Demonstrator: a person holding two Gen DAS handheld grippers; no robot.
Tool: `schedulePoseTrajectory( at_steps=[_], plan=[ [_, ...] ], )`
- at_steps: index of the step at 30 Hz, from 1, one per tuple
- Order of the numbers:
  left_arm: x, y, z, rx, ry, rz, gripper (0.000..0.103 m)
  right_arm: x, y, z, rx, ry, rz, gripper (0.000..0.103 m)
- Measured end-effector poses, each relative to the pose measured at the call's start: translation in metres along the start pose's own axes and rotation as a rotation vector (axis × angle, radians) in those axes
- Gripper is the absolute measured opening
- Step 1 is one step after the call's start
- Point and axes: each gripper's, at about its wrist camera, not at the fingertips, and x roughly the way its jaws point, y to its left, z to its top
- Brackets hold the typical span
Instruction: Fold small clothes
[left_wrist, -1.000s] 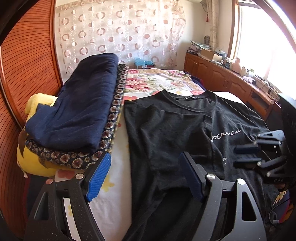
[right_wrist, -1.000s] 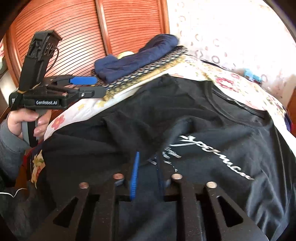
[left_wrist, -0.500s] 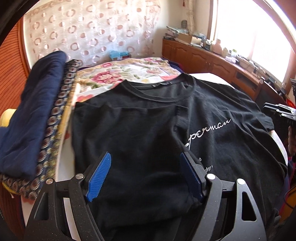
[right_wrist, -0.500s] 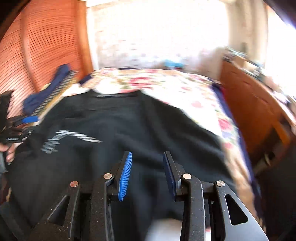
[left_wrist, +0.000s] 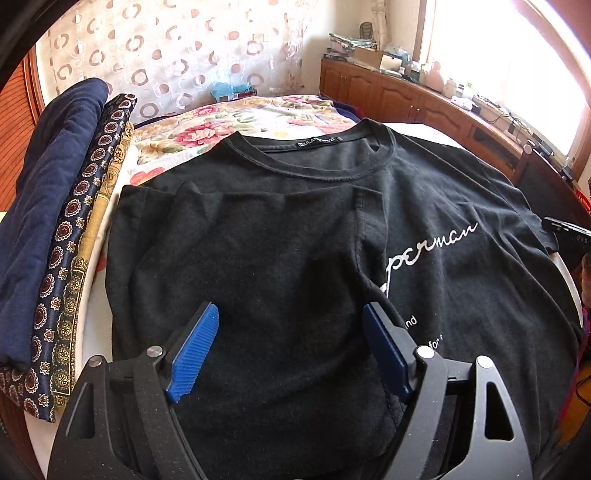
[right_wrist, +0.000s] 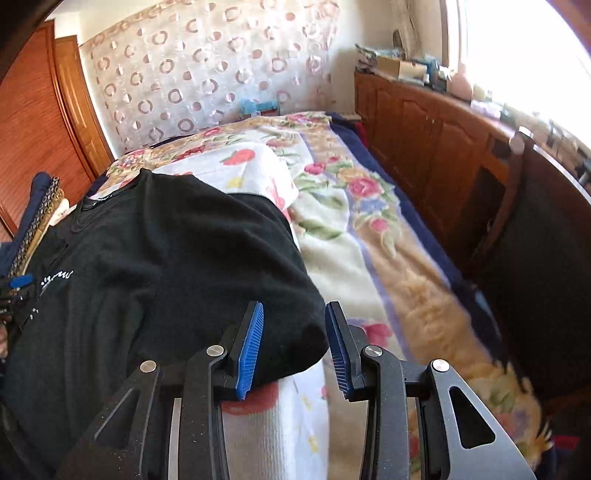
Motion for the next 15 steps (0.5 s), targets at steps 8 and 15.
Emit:
schedulePoseTrajectory(
  at_steps=[8,15],
  plan=[
    [0.002,-0.002,0.0,-0.003,0.0,0.0,0.082,0.002,-0.023,0.013,0.111,0.045,0.069,0.049],
    [0.003,-0.001,0.001,-0.005,0.0,0.0,0.082,0.0,-0.035,0.011,0.14,0.064,0.131,0.044]
  ],
)
